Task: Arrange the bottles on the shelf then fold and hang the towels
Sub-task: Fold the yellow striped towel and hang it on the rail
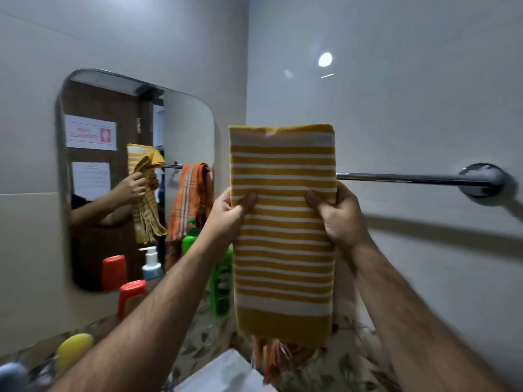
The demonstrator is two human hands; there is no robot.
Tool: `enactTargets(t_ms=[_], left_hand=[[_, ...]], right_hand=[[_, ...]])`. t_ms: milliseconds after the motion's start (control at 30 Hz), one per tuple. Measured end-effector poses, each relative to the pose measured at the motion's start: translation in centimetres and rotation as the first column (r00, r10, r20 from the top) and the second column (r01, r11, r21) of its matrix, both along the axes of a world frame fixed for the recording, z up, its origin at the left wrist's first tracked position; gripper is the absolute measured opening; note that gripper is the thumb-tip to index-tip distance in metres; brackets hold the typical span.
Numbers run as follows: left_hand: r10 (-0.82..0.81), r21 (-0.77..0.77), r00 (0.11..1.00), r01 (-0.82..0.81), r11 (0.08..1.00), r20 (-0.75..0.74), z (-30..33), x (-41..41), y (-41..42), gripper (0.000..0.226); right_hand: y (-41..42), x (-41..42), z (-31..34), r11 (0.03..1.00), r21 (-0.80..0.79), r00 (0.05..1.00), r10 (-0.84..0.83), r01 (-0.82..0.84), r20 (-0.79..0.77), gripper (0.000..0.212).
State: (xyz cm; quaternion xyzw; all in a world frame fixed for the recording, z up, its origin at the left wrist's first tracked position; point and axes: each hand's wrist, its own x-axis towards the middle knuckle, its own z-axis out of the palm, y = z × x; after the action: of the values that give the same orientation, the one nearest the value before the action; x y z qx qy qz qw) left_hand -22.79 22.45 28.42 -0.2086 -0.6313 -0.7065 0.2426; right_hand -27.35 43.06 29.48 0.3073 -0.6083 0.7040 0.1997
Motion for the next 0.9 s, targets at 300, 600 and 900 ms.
enactTargets(t_ms=[300, 600, 900], left_hand=[[-0.091, -0.071, 0.991, 0.085, 0.994, -0.093, 5.2, -6.8, 9.4, 0.02], [0.172, -0.212, 0.942, -0.238, 0.948, -0.289, 9.8, -12.6, 17.2, 0.034], [0.45, -0.185, 0.763, -0.58, 0.793, -0.463, 9.3, -16.5, 18.2, 0.073]], right_hand=[[8.6, 0.4, 4.9, 0.837, 0.024, 0.83, -0.538, 0.547, -0.148, 0.008], [12.6, -1.5, 8.9, 0.226, 0.036, 0.205, -0.796, 0.973, -0.57, 0.066], [13.7, -3.6, 9.7, -0.24, 0.06, -0.149, -0.757, 0.969, -0.637, 0.035]])
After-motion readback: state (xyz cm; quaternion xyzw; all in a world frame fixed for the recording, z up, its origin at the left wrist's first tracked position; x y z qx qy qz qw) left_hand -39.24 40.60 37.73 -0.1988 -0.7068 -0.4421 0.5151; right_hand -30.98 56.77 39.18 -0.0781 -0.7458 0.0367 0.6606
